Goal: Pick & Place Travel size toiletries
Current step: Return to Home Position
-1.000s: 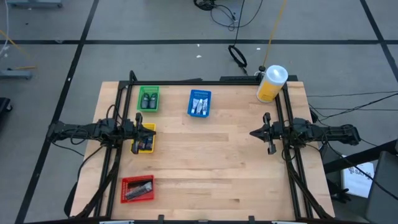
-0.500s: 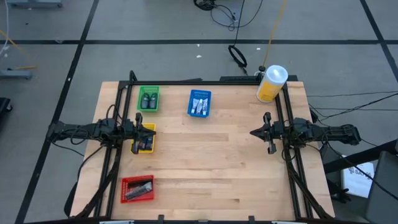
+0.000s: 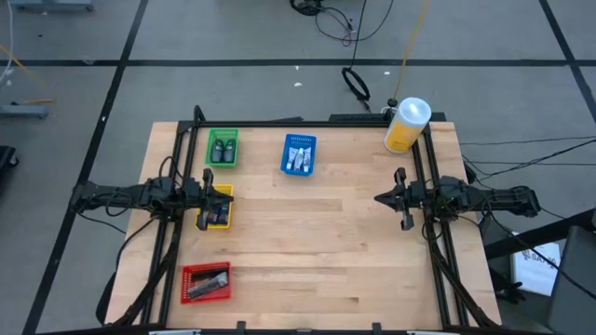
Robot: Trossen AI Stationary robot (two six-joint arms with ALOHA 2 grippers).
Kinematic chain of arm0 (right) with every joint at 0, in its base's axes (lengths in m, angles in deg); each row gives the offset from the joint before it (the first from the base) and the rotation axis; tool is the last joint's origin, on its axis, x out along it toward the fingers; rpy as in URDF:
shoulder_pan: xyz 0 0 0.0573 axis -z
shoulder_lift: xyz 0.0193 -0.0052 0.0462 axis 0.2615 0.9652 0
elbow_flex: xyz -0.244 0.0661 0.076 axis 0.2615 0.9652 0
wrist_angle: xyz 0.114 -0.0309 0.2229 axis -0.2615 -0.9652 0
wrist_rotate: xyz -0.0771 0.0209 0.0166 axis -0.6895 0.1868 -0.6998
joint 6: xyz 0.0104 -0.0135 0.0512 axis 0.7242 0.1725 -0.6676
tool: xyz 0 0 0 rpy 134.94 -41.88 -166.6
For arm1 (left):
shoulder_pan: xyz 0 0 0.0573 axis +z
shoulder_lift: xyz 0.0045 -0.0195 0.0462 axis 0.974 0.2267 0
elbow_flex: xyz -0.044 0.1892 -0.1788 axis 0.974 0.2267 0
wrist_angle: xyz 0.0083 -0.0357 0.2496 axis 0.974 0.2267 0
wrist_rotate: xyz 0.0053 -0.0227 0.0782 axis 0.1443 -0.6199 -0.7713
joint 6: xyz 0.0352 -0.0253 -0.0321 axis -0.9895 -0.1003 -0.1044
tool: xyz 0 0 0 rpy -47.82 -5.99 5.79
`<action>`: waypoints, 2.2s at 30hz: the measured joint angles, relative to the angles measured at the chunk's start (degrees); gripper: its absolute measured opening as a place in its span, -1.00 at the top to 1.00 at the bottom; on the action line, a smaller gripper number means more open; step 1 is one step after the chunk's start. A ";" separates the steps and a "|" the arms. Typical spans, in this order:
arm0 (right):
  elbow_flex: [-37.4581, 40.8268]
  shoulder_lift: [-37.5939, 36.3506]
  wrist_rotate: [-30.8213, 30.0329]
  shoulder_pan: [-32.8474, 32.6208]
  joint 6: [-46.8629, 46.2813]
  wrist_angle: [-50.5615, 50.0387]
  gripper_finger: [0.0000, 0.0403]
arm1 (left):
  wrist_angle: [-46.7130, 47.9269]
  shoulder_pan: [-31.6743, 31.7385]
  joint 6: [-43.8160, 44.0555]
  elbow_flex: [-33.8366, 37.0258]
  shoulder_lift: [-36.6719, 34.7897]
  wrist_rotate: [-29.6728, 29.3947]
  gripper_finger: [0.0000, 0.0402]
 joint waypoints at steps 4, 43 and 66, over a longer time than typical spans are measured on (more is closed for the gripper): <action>0.00 0.00 0.00 0.00 0.00 0.00 1.00 | 0.00 -0.01 -0.01 0.00 0.00 0.00 0.96; 0.00 0.02 0.00 -0.01 -0.02 0.04 1.00 | -0.76 3.52 -8.77 0.13 -2.23 -0.04 0.96; 0.00 0.02 0.00 -0.02 -0.01 0.04 1.00 | -1.18 3.50 -8.77 0.09 -2.23 -0.02 0.96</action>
